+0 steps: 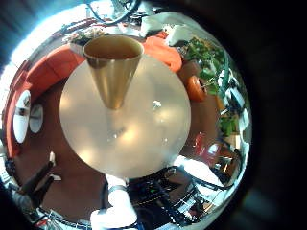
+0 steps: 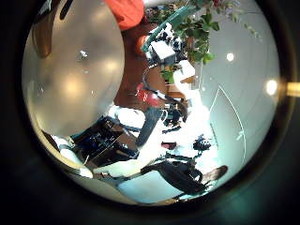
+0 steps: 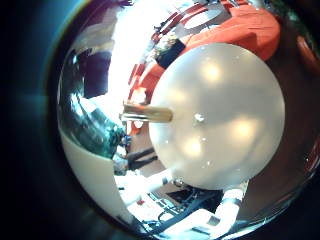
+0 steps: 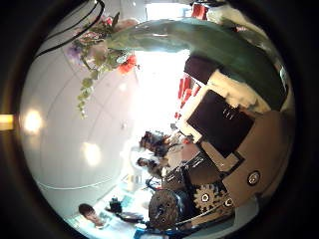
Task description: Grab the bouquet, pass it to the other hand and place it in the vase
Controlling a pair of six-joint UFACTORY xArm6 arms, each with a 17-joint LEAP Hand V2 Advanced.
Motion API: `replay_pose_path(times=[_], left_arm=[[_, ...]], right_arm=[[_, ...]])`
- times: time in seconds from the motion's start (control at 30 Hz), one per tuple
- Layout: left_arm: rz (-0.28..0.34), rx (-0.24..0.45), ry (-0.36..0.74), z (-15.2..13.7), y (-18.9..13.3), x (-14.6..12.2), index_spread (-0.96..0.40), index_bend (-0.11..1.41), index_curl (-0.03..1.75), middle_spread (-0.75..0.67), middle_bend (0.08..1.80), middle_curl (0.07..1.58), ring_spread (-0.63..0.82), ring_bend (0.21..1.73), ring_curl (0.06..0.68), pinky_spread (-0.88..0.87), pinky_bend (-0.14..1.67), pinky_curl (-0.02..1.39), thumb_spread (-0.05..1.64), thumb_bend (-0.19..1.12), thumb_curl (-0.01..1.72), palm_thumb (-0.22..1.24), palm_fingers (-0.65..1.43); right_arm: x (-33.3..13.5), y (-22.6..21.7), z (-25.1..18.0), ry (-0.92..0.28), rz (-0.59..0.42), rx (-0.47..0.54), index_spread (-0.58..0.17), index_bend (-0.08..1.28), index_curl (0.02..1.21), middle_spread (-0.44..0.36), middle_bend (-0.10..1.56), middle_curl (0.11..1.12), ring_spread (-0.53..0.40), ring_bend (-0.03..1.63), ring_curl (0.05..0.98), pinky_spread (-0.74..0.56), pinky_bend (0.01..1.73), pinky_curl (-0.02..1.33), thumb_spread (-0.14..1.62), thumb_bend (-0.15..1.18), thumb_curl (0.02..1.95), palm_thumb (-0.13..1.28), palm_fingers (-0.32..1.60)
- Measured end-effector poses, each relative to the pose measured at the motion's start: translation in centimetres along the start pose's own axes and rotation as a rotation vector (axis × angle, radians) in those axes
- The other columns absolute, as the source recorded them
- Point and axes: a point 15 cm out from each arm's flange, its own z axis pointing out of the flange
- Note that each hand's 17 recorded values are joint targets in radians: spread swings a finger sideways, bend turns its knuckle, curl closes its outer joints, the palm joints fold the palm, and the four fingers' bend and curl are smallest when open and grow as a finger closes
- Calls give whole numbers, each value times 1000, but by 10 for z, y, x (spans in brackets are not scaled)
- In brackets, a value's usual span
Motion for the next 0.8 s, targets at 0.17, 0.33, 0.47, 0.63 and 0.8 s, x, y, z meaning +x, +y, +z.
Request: replay_pose_path(times=[0.17,0.33,0.47,0.63,0.8], left_arm=[[29,46,98,-10,-11,14,123,146,345,320,211,379,490,549,181,466,210,296,1073,-28,274,77,252],[67,87,259,-15,-26,37,192,147,328,377,197,372,533,525,177,480,228,312,1016,-23,288,94,143],[81,103,418,-25,-34,56,217,141,310,404,199,368,548,547,182,484,247,321,985,-25,298,116,144],[109,24,559,-28,-24,71,236,151,296,426,214,371,559,564,189,490,267,328,956,-25,309,142,138],[111,-2,643,-30,-26,76,251,170,302,442,275,382,577,542,179,498,239,319,937,-25,320,182,186]], right_arm=[[-25,17,20,-88,-67,-93,-259,1103,1061,-154,1337,927,-193,1439,768,-148,1205,1019,873,13,1052,1184,1119],[-38,34,53,-116,-123,-198,-251,1113,1052,-152,1342,918,-192,1440,767,-149,1195,1037,874,5,1087,1178,1119],[-46,49,78,-123,-152,-286,-247,1118,1046,-150,1346,912,-191,1440,766,-150,1188,1049,875,2,1111,1179,1119],[-52,65,97,-115,-176,-368,-243,1126,1040,-149,1350,906,-191,1445,765,-151,1180,1063,876,-2,1138,1178,1119],[-49,76,111,-86,-187,-436,-238,1138,1035,-148,1354,900,-190,1447,763,-153,1169,1080,880,-3,1164,1169,1117]])
